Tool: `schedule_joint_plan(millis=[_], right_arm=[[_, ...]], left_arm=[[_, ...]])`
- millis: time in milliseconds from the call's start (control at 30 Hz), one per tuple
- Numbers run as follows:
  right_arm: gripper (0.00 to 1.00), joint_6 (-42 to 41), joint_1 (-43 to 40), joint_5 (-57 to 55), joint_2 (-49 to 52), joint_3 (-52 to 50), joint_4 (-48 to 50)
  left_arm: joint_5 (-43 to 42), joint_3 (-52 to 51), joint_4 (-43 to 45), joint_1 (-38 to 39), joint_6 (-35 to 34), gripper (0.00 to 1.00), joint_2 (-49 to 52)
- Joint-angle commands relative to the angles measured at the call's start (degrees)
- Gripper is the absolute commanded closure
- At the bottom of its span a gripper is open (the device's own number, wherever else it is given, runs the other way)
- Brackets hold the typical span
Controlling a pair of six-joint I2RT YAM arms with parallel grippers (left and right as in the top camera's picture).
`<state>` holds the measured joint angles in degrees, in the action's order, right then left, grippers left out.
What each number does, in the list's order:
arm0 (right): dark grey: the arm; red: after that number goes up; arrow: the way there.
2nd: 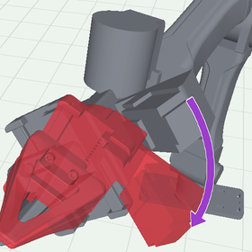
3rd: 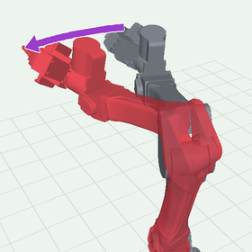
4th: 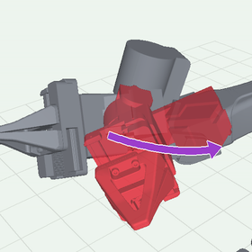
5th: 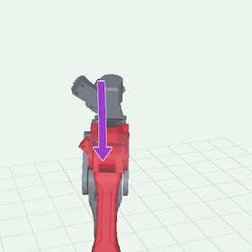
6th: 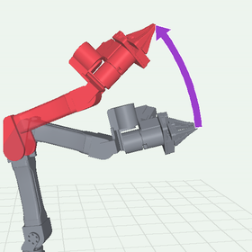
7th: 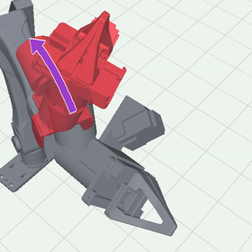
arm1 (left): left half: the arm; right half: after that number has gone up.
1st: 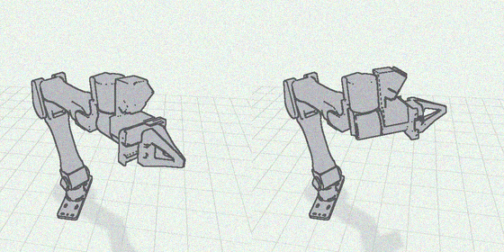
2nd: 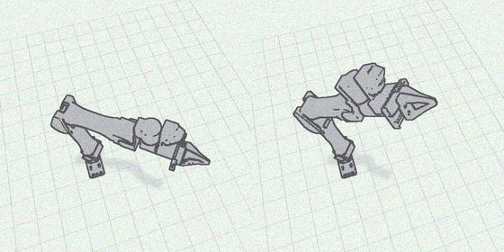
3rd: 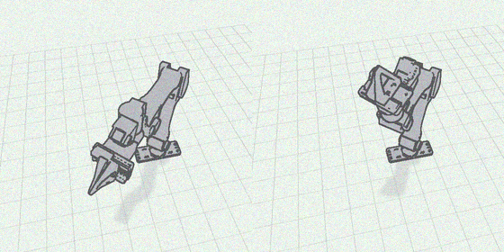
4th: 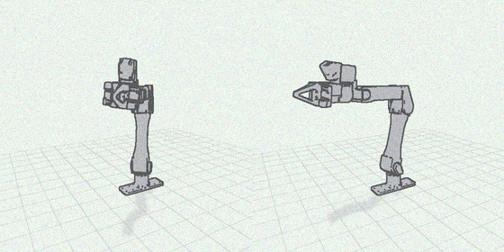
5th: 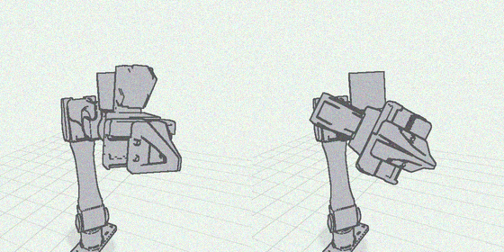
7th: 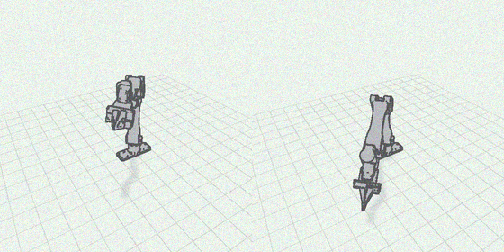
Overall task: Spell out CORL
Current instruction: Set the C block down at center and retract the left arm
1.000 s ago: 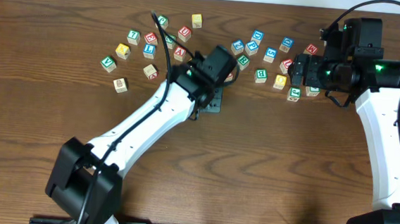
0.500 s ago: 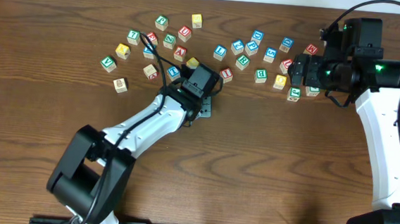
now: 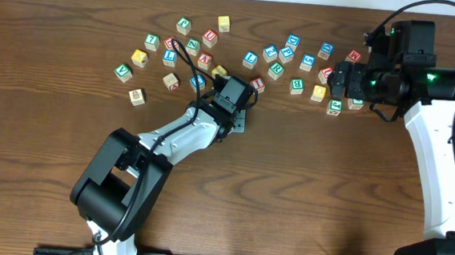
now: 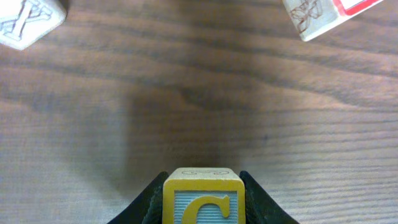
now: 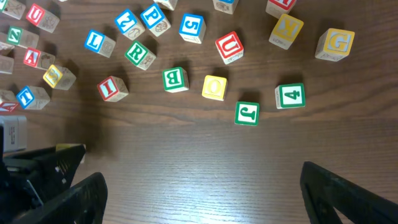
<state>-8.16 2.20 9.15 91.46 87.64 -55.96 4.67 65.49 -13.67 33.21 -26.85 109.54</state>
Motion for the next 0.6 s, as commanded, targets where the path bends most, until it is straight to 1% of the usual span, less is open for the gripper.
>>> schedule_joint_plan(millis=[0,100,400,567], right_arm=[[0.05,-0.55,-0.28,-0.24,-0.35,-0.13,0.0],[0.05,-0.55,-0.28,-0.24,-0.35,-0.13,0.0],[0.05,0.07,-0.28,-0.26,-0.35,-0.13,0.0],[0.05,0.07,-0.28,-0.26,-0.35,-0.13,0.04]], left_arm=[[0.55,-0.24,0.52,0.07,3.32,0.69,2.47],[0.52,-0.24,0.5,0.07,3.52,0.69,3.89],[0.52,-0.22,0.9,0.09,3.69,0.69,3.82],[0.52,-0.22,0.22,0.09,3.72,0.53,2.78]])
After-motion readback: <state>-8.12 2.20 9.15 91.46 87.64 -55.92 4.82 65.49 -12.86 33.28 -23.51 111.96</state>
